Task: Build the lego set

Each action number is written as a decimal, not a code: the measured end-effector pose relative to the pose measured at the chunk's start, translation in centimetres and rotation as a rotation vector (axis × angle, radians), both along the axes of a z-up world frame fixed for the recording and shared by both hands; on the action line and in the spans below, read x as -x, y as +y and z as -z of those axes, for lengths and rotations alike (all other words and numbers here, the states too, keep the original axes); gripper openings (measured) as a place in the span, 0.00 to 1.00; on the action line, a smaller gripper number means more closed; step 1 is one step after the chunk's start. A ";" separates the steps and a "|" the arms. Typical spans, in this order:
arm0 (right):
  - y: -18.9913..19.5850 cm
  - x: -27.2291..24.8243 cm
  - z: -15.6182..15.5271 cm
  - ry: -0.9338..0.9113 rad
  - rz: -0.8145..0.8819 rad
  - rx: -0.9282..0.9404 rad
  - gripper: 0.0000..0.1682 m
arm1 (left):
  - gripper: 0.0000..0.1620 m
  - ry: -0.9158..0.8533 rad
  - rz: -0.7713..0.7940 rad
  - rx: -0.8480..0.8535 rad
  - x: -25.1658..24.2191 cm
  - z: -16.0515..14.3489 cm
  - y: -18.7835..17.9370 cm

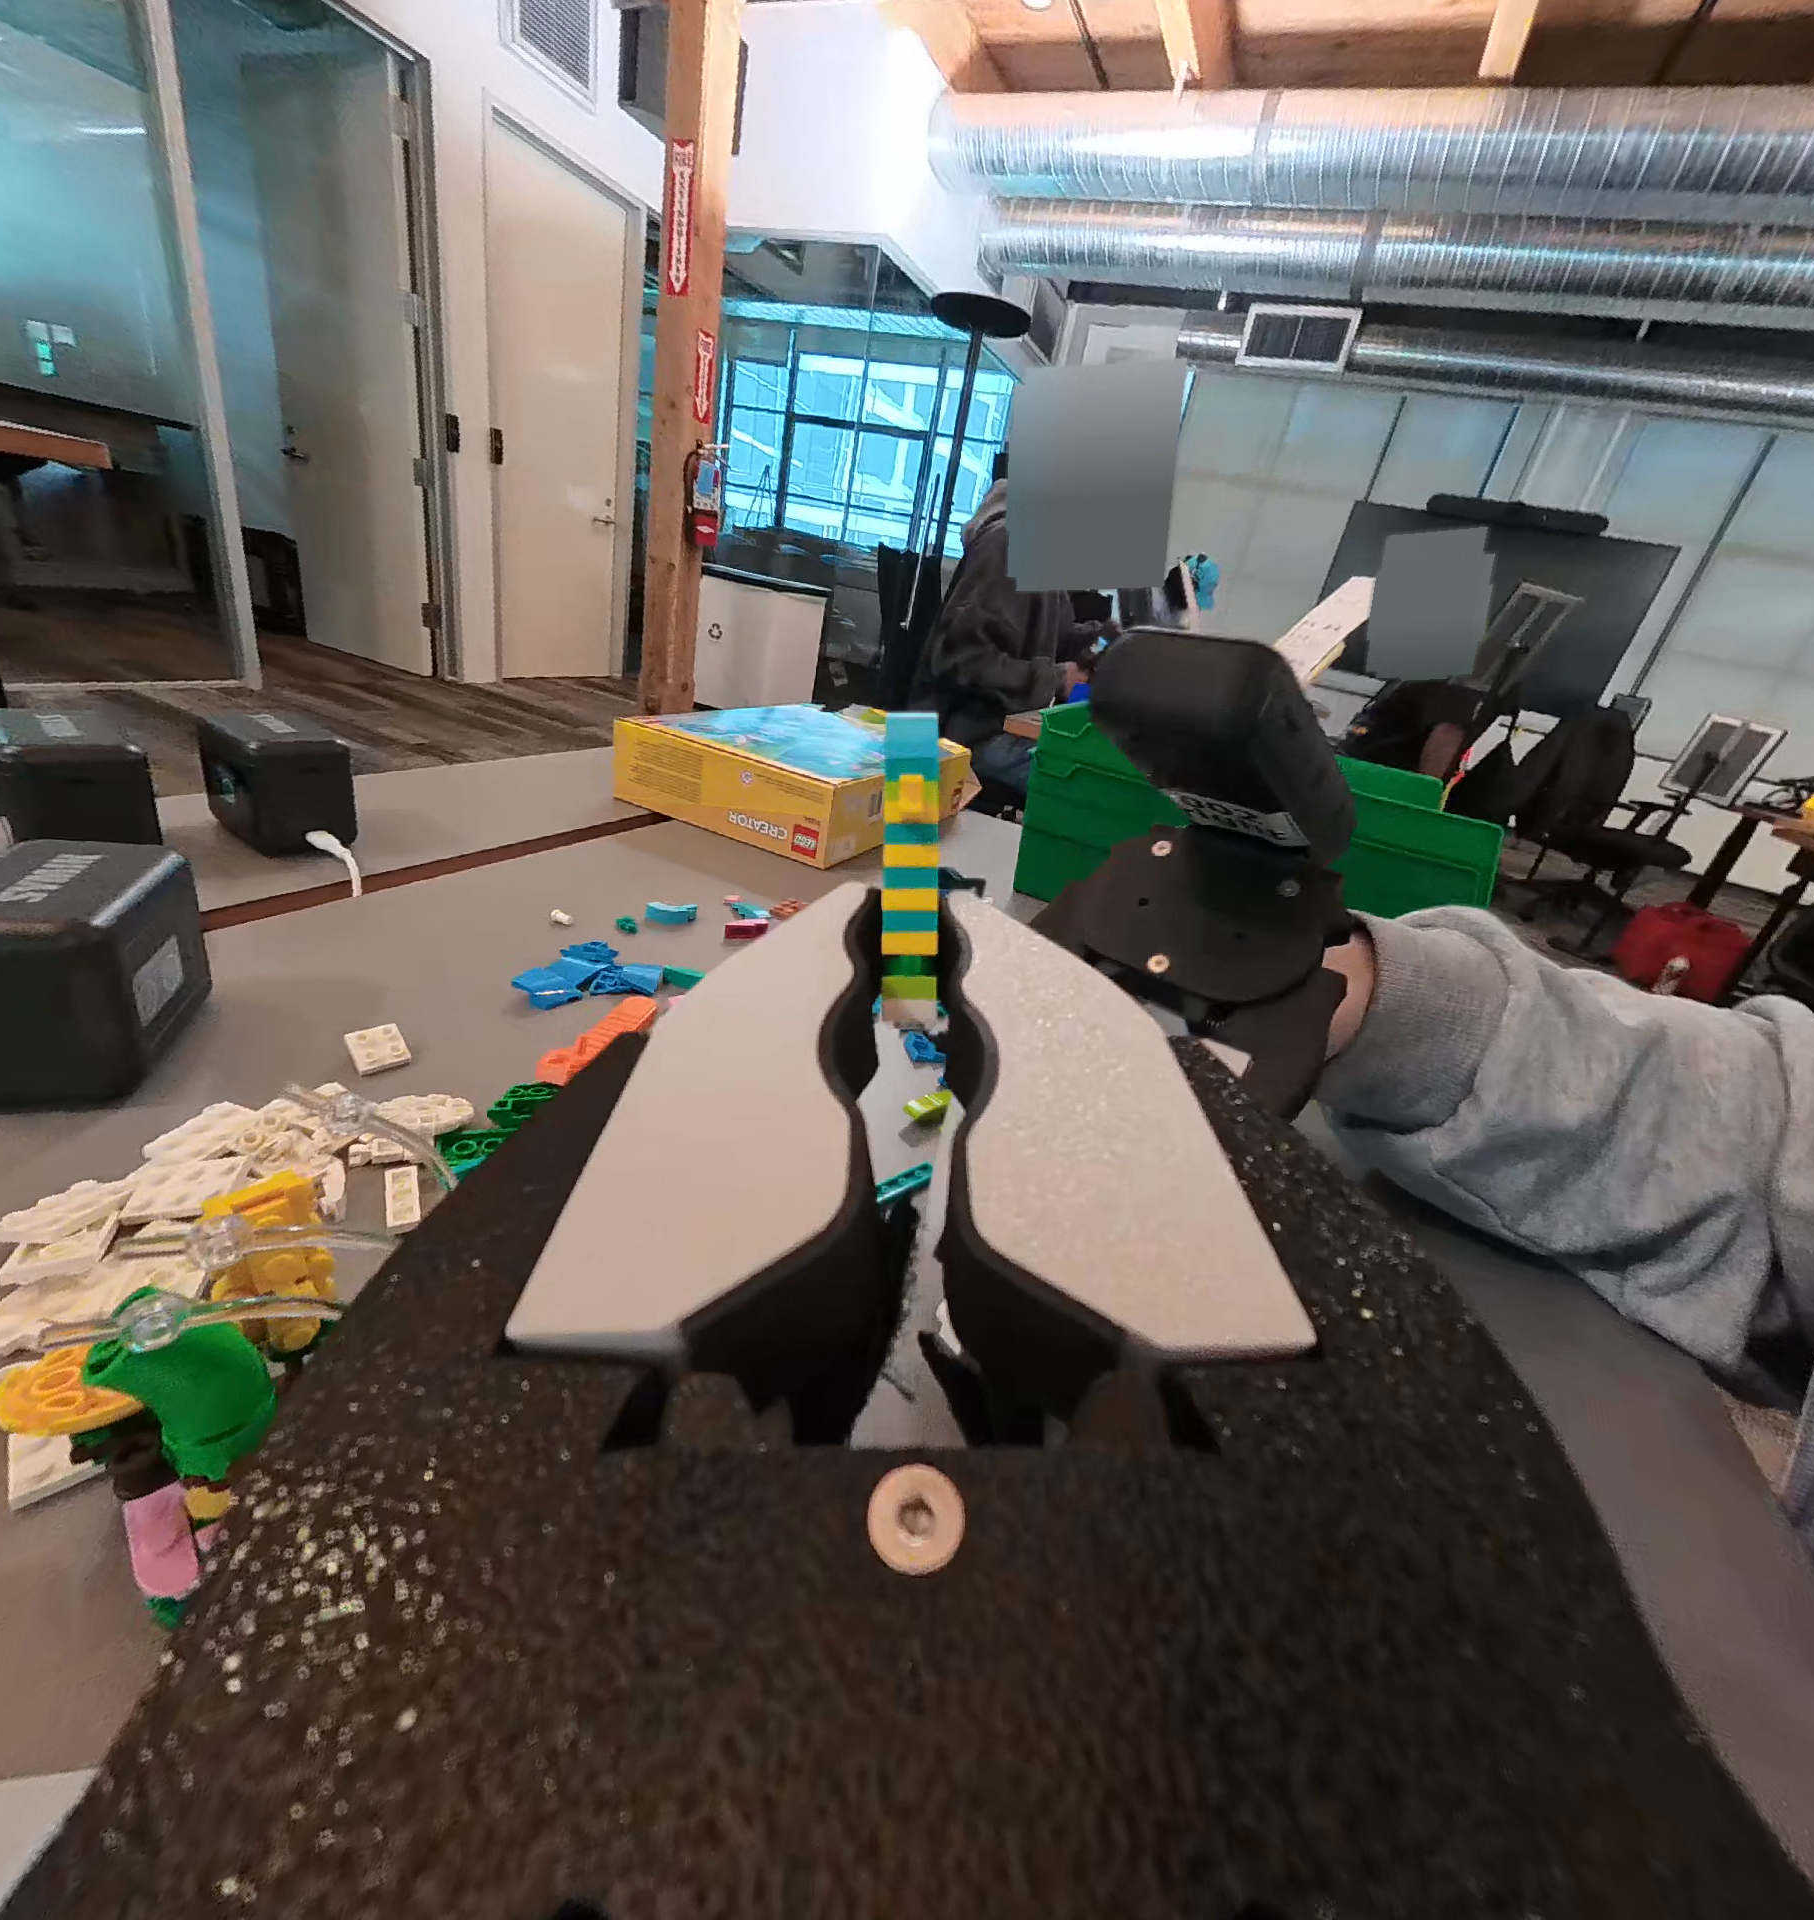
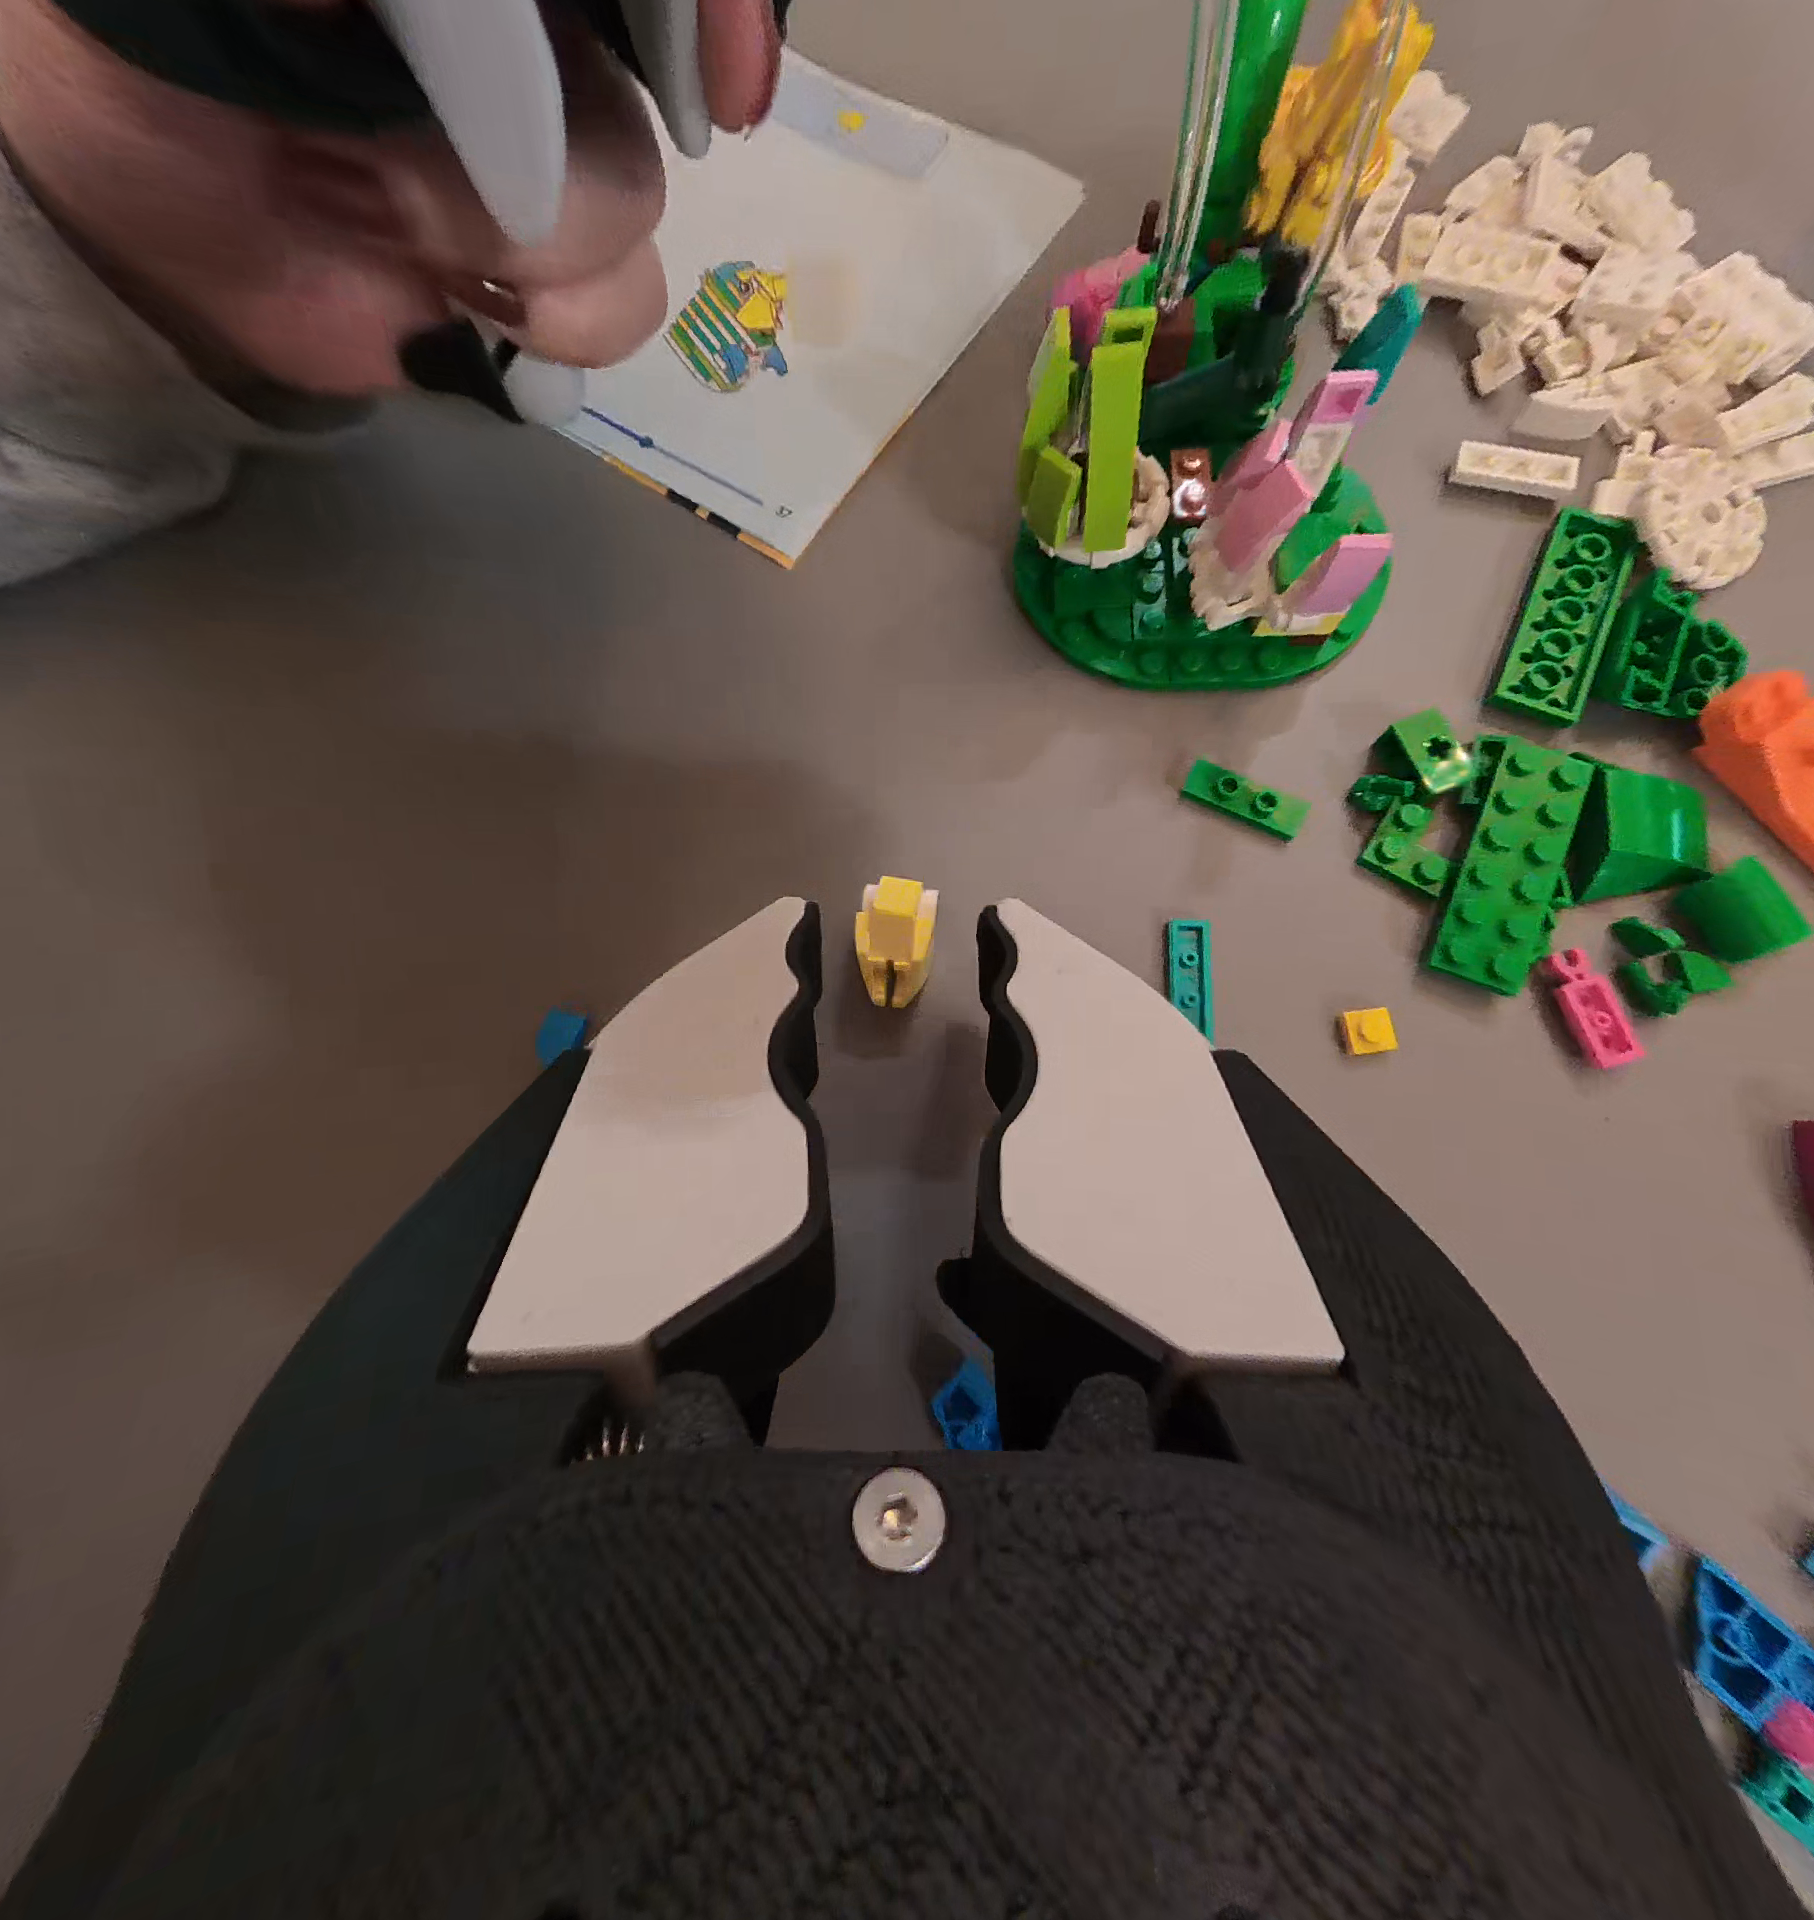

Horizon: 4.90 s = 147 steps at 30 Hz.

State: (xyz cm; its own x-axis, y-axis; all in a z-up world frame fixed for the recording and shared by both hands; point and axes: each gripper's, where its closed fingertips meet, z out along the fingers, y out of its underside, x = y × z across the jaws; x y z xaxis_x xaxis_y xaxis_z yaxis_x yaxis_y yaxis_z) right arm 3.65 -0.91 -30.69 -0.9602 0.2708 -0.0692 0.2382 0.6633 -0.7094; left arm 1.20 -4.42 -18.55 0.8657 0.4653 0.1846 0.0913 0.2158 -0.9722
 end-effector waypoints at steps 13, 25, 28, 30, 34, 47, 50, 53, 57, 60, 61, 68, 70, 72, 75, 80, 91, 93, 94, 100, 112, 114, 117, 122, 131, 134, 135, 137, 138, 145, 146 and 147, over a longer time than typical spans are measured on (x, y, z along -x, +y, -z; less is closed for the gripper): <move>-0.1 1.6 -10.6 0.133 0.026 0.501 0.08 | 0.05 0.012 0.229 -0.013 -2.5 0.0 1.5; -0.4 -1.7 -14.7 -0.057 -0.144 0.668 0.08 | 0.05 -0.030 0.416 -0.054 -4.8 -0.2 2.7; -0.4 -1.7 -14.4 -0.084 -0.143 0.676 0.08 | 0.05 -0.051 0.431 -0.047 -4.8 0.0 2.8; -0.4 -1.7 -14.3 -0.098 -0.141 0.683 0.08 | 0.05 -0.066 0.445 -0.052 -4.9 0.1 2.9; -0.3 -1.8 -14.2 -0.108 -0.146 0.700 0.08 | 0.05 -0.097 0.473 -0.058 -5.1 0.2 3.0; -0.1 -1.8 -13.2 -0.137 -0.151 0.702 0.08 | 0.05 -0.180 0.529 -0.014 -5.4 1.5 3.6; 0.1 -1.7 -12.7 -0.144 -0.146 0.680 0.08 | 0.05 -0.197 0.528 0.005 -5.3 1.9 3.8; 0.3 -1.6 -12.4 -0.148 -0.139 0.679 0.08 | 0.05 -0.218 0.525 0.005 -5.3 2.1 4.0; 0.5 -1.6 -11.9 -0.159 -0.126 0.685 0.08 | 0.05 -0.239 0.529 0.013 -5.3 2.6 4.2; 0.5 -1.5 -11.7 -0.169 -0.121 0.696 0.08 | 0.05 -0.259 0.540 -0.002 -5.3 2.7 4.3; 0.5 -1.6 -11.6 -0.177 -0.123 0.697 0.08 | 0.05 -0.260 0.544 0.001 -5.3 2.8 4.3; 0.6 -1.7 -11.7 -0.231 -0.131 0.744 0.08 | 0.05 -0.283 0.564 -0.019 -5.5 2.6 4.3; 0.5 -1.6 -11.7 -0.207 -0.121 0.744 0.08 | 0.05 -0.302 0.572 -0.039 -5.4 2.5 4.3; 0.4 -1.6 -11.8 -0.169 -0.111 0.732 0.08 | 0.05 -0.308 0.575 -0.050 -5.4 2.4 4.2; 0.3 -1.7 -11.9 -0.195 -0.105 0.757 0.08 | 0.05 -0.303 0.575 -0.054 -5.5 2.3 4.3; 0.4 -1.6 -11.8 -0.233 -0.096 0.772 0.08 | 0.05 -0.312 0.562 -0.038 -5.4 2.4 4.3; 0.2 -1.1 -11.4 -0.197 -0.060 0.750 0.08 | 0.05 -0.314 0.523 -0.010 -4.8 2.8 4.2; 0.2 -1.1 -11.5 -0.207 -0.055 0.757 0.08 | 0.05 -0.313 0.527 -0.016 -4.9 2.7 4.2; 0.2 -1.2 -11.6 -0.236 -0.054 0.773 0.08 | 0.05 -0.311 0.529 -0.018 -4.9 2.6 4.2; 0.0 -0.9 -11.5 -0.136 -0.037 0.738 0.09 | 0.05 -0.339 0.529 -0.043 -4.7 2.6 4.1; -0.2 -0.8 -12.1 -0.125 -0.022 0.741 0.09 | 0.05 -0.348 0.546 -0.088 -4.8 2.1 4.1; -0.2 -0.6 -12.7 -0.006 -0.015 0.734 0.11 | 0.05 -0.357 0.565 -0.148 -4.9 1.4 4.2; 0.4 -0.2 -14.5 0.137 0.004 0.800 0.27 | 0.05 -0.390 0.567 -0.230 -4.5 0.8 3.8; 0.7 -1.1 -15.1 0.433 -0.047 0.750 0.41 | 0.05 -0.520 0.658 -0.429 -4.1 -0.5 2.7; -1.0 -1.5 -13.4 0.992 -0.095 0.359 0.50 | 0.04 -0.616 0.744 -0.463 -4.9 -0.2 3.6; -1.2 -1.5 -12.6 1.026 -0.115 0.293 0.50 | 0.04 -0.607 0.749 -0.434 -5.2 -0.1 4.0; -1.2 -1.4 -12.4 1.035 -0.118 0.278 0.49 | 0.04 -0.606 0.751 -0.431 -5.3 -0.1 4.0; -1.2 -1.3 -12.2 1.064 -0.124 0.252 0.46 | 0.05 -0.610 0.759 -0.434 -5.4 -0.1 4.1; -1.2 -1.3 -12.1 1.081 -0.126 0.239 0.44 | 0.05 -0.611 0.763 -0.431 -5.5 0.0 4.1; -1.0 -1.1 -11.8 1.120 -0.134 0.204 0.37 | 0.05 -0.615 0.773 -0.408 -5.8 0.2 4.5; -1.0 -1.1 -11.8 1.121 -0.136 0.203 0.37 | 0.04 -0.615 0.774 -0.408 -5.8 0.2 4.5; -1.0 -1.1 -11.8 1.122 -0.137 0.205 0.37 | 0.04 -0.615 0.776 -0.410 -5.8 0.1 4.5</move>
State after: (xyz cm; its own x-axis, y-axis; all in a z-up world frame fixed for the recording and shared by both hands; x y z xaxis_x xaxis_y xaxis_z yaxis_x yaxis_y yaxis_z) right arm 4.76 -1.95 -18.90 -0.5298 0.2420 0.8129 -0.6611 0.4825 -0.5746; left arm 7.02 0.05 -18.69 0.6028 -0.3693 0.7073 0.7937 0.1874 -0.5787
